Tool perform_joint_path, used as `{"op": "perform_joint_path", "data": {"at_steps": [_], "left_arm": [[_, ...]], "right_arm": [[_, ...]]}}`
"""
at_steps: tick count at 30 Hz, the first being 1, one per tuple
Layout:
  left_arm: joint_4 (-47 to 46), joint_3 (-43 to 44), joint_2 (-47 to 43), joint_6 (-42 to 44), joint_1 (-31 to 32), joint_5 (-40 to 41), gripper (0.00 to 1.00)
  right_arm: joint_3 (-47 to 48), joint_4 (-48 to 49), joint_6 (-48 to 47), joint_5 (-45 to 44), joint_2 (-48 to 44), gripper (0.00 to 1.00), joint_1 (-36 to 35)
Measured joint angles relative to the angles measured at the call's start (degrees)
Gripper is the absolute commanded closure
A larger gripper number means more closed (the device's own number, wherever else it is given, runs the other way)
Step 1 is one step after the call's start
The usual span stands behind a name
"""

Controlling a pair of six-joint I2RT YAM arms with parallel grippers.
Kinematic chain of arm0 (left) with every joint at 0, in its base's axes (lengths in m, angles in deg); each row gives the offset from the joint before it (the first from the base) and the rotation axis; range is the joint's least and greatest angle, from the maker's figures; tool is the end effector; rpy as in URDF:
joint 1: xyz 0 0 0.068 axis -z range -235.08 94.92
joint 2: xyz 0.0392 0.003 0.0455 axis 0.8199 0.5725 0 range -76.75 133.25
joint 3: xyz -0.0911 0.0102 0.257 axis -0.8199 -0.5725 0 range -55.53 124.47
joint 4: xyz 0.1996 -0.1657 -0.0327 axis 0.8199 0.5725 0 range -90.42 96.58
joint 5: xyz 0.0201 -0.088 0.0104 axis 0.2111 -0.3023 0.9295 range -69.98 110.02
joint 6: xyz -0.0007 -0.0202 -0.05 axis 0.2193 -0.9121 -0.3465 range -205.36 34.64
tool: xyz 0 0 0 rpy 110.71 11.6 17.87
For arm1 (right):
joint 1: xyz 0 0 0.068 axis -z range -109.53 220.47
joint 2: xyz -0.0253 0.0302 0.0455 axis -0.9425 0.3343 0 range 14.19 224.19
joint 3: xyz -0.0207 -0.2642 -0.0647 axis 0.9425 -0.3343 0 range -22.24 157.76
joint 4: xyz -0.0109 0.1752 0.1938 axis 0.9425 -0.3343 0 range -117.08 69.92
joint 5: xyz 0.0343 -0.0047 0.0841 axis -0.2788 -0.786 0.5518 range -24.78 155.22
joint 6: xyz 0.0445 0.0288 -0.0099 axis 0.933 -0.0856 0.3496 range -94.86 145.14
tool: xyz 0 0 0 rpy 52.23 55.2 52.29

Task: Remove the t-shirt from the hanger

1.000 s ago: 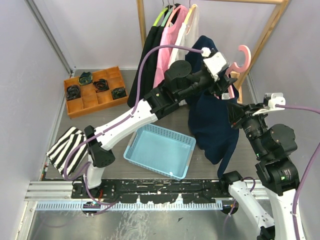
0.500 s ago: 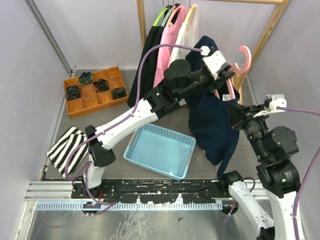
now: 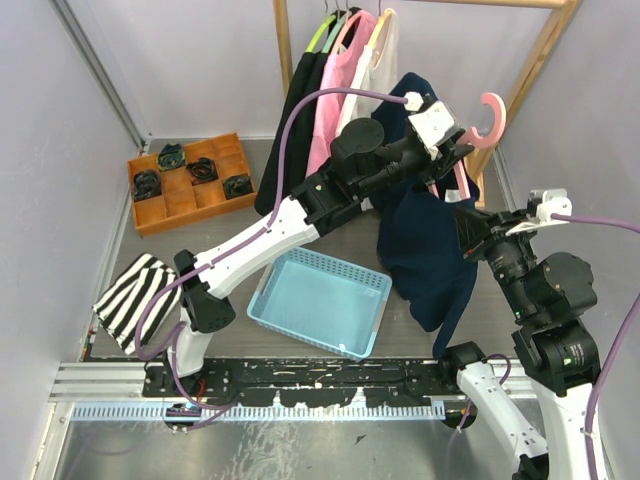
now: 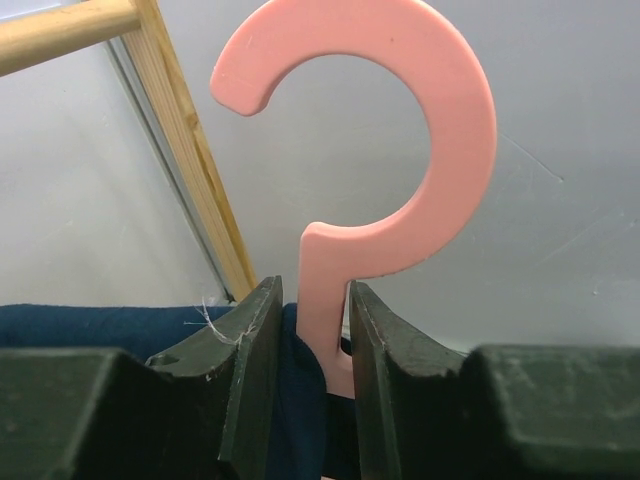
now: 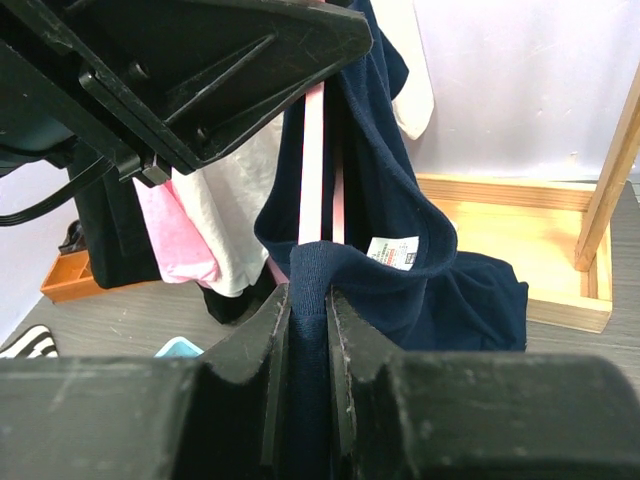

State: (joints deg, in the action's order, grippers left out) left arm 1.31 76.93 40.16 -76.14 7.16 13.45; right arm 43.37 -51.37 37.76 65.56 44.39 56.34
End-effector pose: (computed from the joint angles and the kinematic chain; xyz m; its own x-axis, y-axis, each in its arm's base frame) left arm 0.2132 -0.4139 0.4986 0.2589 -0.1502 -0.9541 0.9010 0.3937 0.1825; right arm 0.0640 0.0164 0.4451 0.0134 0.2288 -0.9734 -0.2590 0.9410 0.2176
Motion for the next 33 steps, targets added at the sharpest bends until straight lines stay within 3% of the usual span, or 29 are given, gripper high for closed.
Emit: {"op": "perform_joint_path", "data": {"at_steps": [4, 10, 13, 17, 22, 25, 33], "left_arm": [[-0.2, 0.0, 0.0, 0.0, 0.0, -0.1, 0.65], [-0.1, 0.0, 0.0, 1.0, 0.0, -0.8, 0.99], [0.2, 0.0, 0.0, 1.7, 0.1, -1.0, 1.0], [0.4, 0.0, 0.0, 1.7, 0.2, -0.5, 1.0], [2.5, 0.4, 0.1, 0.3, 0.2, 3.0, 1.0], [3.9, 2.9, 1.1, -0.1, 0.2, 5.4, 1.0], [7.2, 7.5, 1.9, -0.6, -1.0, 9.6, 1.0]], "right_arm": [[0.0, -0.1, -0.1, 0.4, -0.3, 0.99, 0.0], [-0.3, -0.1, -0.2, 0.2, -0.8, 0.99, 0.0], [-0.3, -0.2, -0.2, 0.1, -0.9, 0.94, 0.0], [-0.3, -0.3, -0.2, 0.0, -0.9, 0.56, 0.0], [-0.2, 1.3, -0.3, 0.5, -1.1, 0.37, 0.0], [-0.2, 1.3, -0.5, 0.5, -1.1, 0.32, 0.0], [0.1, 0.6, -0.8, 0.2, -2.5, 0.3, 0.0]]}}
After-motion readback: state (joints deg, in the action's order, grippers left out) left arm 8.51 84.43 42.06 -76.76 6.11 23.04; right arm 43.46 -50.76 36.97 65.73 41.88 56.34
